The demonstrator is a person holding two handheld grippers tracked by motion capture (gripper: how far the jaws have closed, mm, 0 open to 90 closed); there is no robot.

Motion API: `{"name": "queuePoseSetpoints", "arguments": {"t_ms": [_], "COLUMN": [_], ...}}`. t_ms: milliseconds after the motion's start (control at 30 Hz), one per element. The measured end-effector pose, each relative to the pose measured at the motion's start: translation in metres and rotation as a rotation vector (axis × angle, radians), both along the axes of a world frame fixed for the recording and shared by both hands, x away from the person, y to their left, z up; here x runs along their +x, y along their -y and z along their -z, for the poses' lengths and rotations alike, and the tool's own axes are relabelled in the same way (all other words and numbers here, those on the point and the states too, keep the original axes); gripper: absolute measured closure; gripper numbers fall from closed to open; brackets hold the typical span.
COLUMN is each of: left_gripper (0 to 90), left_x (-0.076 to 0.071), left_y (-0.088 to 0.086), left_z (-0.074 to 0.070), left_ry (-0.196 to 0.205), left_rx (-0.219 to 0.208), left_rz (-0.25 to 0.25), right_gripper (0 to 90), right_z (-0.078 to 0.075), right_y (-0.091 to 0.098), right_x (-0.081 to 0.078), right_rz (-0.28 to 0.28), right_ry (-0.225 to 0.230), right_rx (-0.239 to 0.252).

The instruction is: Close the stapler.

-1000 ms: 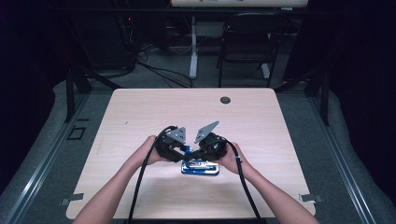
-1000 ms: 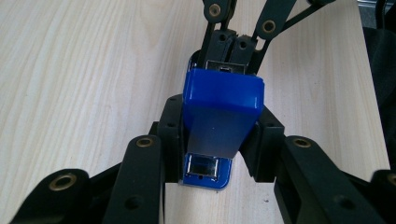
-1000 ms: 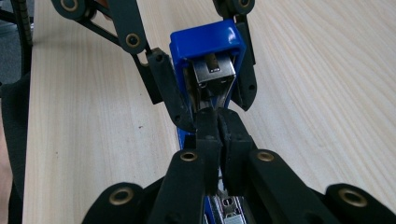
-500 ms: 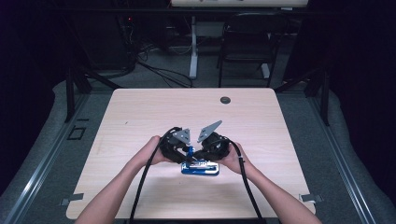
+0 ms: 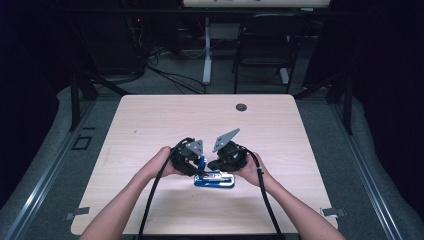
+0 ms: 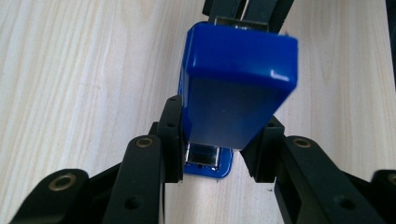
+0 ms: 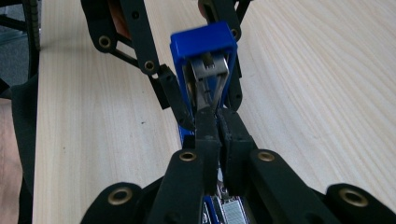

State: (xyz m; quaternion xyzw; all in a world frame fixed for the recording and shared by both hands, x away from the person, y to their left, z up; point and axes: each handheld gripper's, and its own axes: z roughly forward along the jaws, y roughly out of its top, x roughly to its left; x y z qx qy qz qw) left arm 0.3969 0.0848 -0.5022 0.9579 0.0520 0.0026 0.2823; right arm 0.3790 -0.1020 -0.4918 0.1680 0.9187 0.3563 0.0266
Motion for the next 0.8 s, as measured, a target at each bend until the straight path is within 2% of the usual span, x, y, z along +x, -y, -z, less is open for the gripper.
{"name": "queuePoseSetpoints", "arguments": {"t_ms": [167,267,300,367,400,600,633,667,800], "left_gripper": [64.8,64.7,64.8,64.7,64.8,64.7,64.7,64.7,64.7], "left_x": [0.000,-0.001,0.001,0.000,0.000,0.000,0.000,-0.001,0.000], "left_y": [0.005,0.009,0.010,0.013,0.014,0.020,0.021,0.022,0.027], "left_z": [0.001,0.002,0.002,0.004,0.004,0.007,0.007,0.008,0.009], "left_ry": [-0.002,0.008,-0.006,0.005,0.010,0.007,-0.005,0.009,0.006], "left_rx": [-0.002,-0.002,0.005,0.000,0.004,0.008,0.012,0.007,0.021], "left_rz": [0.004,0.006,0.021,0.015,0.015,0.020,0.029,0.015,0.029], "right_gripper": [87.4,87.2,87.3,87.1,87.0,86.7,86.7,86.7,86.7], "right_z": [-0.002,-0.003,-0.004,-0.005,-0.004,-0.010,-0.010,-0.010,-0.016], "right_y": [0.005,0.012,0.015,0.019,0.021,0.036,0.038,0.039,0.044], "right_x": [-0.001,-0.001,-0.001,-0.001,-0.002,-0.007,-0.008,-0.008,-0.008], "right_rz": [-0.004,0.013,0.014,0.019,0.030,0.048,0.052,0.057,0.068], "right_ry": [0.011,-0.002,-0.004,-0.001,-0.004,0.020,0.019,0.020,0.031], "right_rx": [-0.009,0.006,0.002,-0.009,0.009,-0.014,-0.010,0.002,0.019]}}
